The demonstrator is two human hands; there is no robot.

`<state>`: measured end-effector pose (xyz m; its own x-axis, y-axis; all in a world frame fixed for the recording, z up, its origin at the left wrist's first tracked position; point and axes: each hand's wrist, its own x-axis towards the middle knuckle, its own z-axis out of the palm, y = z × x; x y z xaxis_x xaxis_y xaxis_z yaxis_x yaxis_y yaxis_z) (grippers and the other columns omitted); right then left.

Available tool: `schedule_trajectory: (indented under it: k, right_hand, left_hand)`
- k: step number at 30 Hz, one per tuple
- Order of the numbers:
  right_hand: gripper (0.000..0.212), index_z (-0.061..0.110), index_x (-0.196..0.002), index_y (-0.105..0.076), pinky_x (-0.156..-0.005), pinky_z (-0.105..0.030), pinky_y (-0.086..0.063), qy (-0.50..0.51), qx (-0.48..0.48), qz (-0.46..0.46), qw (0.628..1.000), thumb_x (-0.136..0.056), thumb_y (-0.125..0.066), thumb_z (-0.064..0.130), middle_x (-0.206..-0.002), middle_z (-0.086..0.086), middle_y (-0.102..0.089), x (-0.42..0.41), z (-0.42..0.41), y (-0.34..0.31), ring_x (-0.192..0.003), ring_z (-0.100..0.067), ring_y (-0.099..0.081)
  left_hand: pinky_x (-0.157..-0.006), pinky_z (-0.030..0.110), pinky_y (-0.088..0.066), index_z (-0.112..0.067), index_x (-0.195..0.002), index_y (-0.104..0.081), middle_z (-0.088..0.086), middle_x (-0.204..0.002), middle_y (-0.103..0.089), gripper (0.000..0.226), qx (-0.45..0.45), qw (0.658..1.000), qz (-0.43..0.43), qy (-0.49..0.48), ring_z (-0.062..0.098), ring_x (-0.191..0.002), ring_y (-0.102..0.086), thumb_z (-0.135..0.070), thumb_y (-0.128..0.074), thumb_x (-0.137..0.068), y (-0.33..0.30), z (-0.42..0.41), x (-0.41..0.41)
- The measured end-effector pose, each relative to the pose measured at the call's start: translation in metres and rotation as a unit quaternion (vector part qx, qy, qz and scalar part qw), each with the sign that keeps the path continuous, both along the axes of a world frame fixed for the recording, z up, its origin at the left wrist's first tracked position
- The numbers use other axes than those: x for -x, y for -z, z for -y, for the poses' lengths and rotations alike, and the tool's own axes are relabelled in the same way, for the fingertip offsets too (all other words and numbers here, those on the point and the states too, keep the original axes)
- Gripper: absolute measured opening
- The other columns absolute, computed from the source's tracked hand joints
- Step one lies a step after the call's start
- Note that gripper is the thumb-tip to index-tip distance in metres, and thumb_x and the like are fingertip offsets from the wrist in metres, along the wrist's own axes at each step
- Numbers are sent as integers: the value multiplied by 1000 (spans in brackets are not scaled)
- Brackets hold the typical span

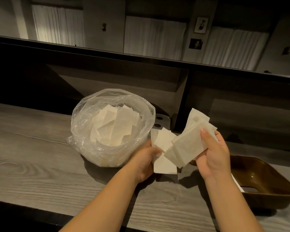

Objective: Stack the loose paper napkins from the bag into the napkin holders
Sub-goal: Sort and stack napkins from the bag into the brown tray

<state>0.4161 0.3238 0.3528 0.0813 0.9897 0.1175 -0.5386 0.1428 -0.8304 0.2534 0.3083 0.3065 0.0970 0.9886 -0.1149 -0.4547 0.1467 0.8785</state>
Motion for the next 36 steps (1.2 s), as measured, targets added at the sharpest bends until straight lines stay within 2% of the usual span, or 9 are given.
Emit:
schedule_trajectory:
  k: [5,8,12,15,20,22,26,30,36]
  right_hand:
    - [17,25,-105,-60,-77,-43,-58,-2,-3,124,992,-91,-66,18,-103,-2,-67,2,-2,6,-95,-25,-68]
    - [11,23,-92,-57,-71,-34,-55,38,-73,316,945,-91,-66,16,-94,-1,-64,5,-3,8,-90,-23,-65]
    - [12,23,-89,-57,-73,-38,-54,24,-85,403,911,-91,-66,16,-90,-1,-64,7,-4,8,-86,-21,-63]
    - [12,25,-89,-57,-75,-44,-57,74,-93,372,921,-90,-68,19,-92,0,-65,2,-4,9,-89,-23,-66]
    - [18,22,-106,-60,-76,-44,-59,-22,-7,102,995,-90,-65,16,-102,-1,-69,8,2,8,-91,-22,-70]
    - [15,21,-104,-61,-77,-45,-59,-18,9,171,985,-91,-65,16,-103,-4,-69,17,2,15,-91,-23,-69]
    - [9,24,-96,-60,-64,-30,-50,46,15,274,961,-92,-66,19,-95,-4,-67,27,-4,27,-84,-19,-66]
    - [9,25,-95,-59,-65,-29,-48,50,13,298,953,-92,-66,20,-95,-3,-66,29,-4,31,-85,-17,-64]
    - [11,21,-101,-60,-72,-36,-55,44,-6,149,988,-92,-64,17,-104,-4,-66,14,-3,17,-94,-22,-66]
  left_hand:
    - [-83,44,-55,-27,-119,-57,11,-115,-68,33,2,1000,12,-6,31,-105,-65,-6,-43,-99,1,-2,-1]
    - [-77,41,-57,-26,-119,-60,8,-107,-72,35,-4,1000,-11,-2,28,-96,-67,-4,-41,-99,1,-2,-1]
    - [-75,38,-55,-25,-121,-59,8,-107,-71,34,-9,999,-38,-2,28,-97,-67,-7,-41,-99,0,0,1]
    - [-76,40,-55,-24,-122,-58,9,-110,-70,32,4,1000,-26,-16,29,-100,-67,-8,-41,-101,1,-1,0]
    - [-77,46,-58,-29,-129,-54,10,-117,-70,30,20,999,5,-32,32,-106,-67,-17,-44,-103,6,-5,-2]
    - [-80,46,-58,-25,-130,-56,10,-116,-71,28,26,999,25,-24,31,-105,-68,-24,-46,-103,5,-6,-4]
    - [-92,45,-54,-18,-130,-61,14,-121,-69,46,44,995,87,2,31,-110,-67,-49,-40,-102,3,-6,-3]
    - [-81,45,-56,-15,-127,-59,13,-109,-74,35,61,998,8,-32,31,-103,-69,-38,-47,-102,8,-7,-5]
    - [-89,52,-55,-17,-124,-60,14,-113,-72,30,74,993,48,-76,35,-105,-68,-34,-53,-100,4,-9,-4]
